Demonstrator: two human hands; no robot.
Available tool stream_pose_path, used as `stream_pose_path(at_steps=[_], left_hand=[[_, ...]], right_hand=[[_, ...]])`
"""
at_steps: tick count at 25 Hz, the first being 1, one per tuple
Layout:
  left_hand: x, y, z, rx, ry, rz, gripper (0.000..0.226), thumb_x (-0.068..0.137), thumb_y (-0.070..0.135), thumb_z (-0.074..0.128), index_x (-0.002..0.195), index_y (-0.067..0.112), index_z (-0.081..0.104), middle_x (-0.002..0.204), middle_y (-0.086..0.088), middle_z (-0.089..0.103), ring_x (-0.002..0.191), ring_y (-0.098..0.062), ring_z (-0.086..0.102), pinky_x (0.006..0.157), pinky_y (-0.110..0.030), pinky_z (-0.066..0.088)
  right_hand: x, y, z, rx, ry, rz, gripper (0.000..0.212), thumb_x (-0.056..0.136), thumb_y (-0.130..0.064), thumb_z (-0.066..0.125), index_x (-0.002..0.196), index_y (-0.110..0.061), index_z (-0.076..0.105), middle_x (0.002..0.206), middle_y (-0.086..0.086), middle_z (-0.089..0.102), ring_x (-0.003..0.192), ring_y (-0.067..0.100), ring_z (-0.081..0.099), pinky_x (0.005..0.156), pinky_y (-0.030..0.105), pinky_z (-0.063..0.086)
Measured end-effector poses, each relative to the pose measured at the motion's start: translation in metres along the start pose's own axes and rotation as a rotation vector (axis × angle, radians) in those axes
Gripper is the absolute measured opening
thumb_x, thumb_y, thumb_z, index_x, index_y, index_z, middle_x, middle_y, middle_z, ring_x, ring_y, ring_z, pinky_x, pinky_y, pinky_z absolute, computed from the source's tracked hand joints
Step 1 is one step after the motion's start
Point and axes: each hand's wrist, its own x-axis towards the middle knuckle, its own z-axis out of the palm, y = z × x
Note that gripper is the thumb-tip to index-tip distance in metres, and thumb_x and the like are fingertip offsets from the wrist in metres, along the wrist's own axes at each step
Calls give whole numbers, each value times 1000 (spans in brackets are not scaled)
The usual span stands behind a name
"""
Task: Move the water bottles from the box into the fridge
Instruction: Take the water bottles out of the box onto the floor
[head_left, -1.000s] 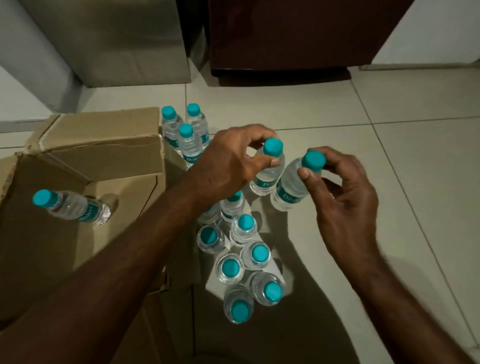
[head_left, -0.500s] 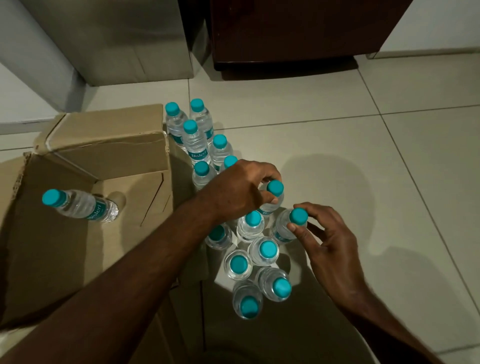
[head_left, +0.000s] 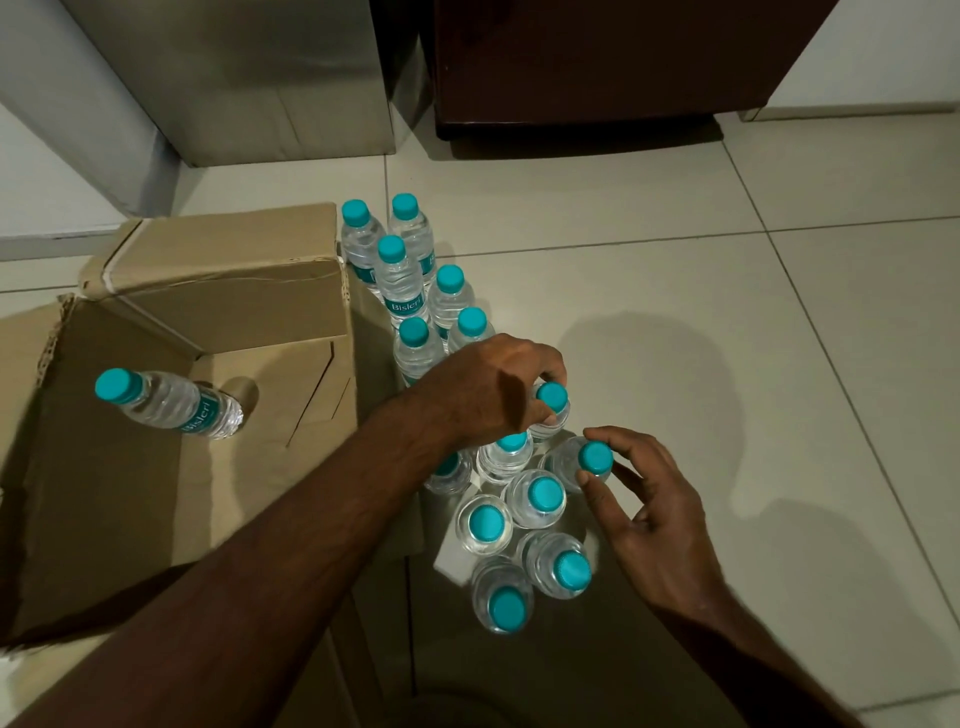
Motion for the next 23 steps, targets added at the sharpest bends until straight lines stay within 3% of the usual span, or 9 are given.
stream_pose_path(at_steps=[3, 7, 10, 12, 17, 21, 23], left_hand=[[-1, -1, 2, 29, 22, 20, 32, 94, 37, 64, 122, 24, 60, 118, 3, 66, 92, -3, 52, 67, -3, 23], [-3, 3, 2, 51, 26, 14, 37, 94, 38, 63, 127, 23, 59, 124, 2, 65, 103, -10, 59, 71, -3, 24], [-14, 8, -4, 70, 108, 4, 41, 93, 41, 64, 130, 25, 58, 129, 3, 64, 113, -13, 57, 90, -20, 41], [-27, 10, -11, 78, 192, -23, 43, 93, 43, 62, 133, 28, 56, 133, 4, 62, 119, -14, 55, 102, -33, 43], [-89, -6, -31, 218, 332, -172, 44, 93, 45, 61, 135, 31, 55, 137, 6, 60, 126, -14, 52, 108, -33, 36], [-158, -34, -49, 292, 369, -271, 39, 95, 43, 52, 131, 28, 58, 133, 4, 61, 122, -17, 54, 104, -40, 44], [-192, -47, -56, 345, 412, -371, 40, 95, 42, 53, 131, 27, 59, 134, 4, 59, 122, -16, 53, 104, -41, 45]], right_hand=[[0, -5, 1, 5, 2, 9, 32, 92, -37, 56, 124, -40, 55, 120, -36, 54, 116, -7, 56, 89, -1, 42], [1, -11, 0, -14, 4, -11, 33, 93, -39, 56, 125, -41, 53, 122, -38, 52, 117, -8, 55, 86, 0, 43], [6, -17, -4, -59, 63, -34, 37, 96, -41, 55, 129, -26, 59, 129, -21, 55, 120, -2, 54, 86, 0, 43], [13, -26, -6, -108, 110, -73, 36, 96, -36, 60, 130, -22, 59, 132, -12, 56, 122, 4, 54, 89, 2, 43], [27, -69, 8, -151, 113, -231, 38, 92, -33, 57, 127, -20, 60, 131, -5, 57, 124, 9, 53, 102, 27, 49], [35, -106, 47, -80, 23, -271, 42, 96, -46, 52, 129, -22, 58, 131, -10, 56, 122, 0, 53, 97, 10, 45], [36, -128, 77, 20, -78, -264, 37, 98, -48, 53, 130, -31, 56, 133, -14, 53, 122, -4, 52, 91, 10, 48]])
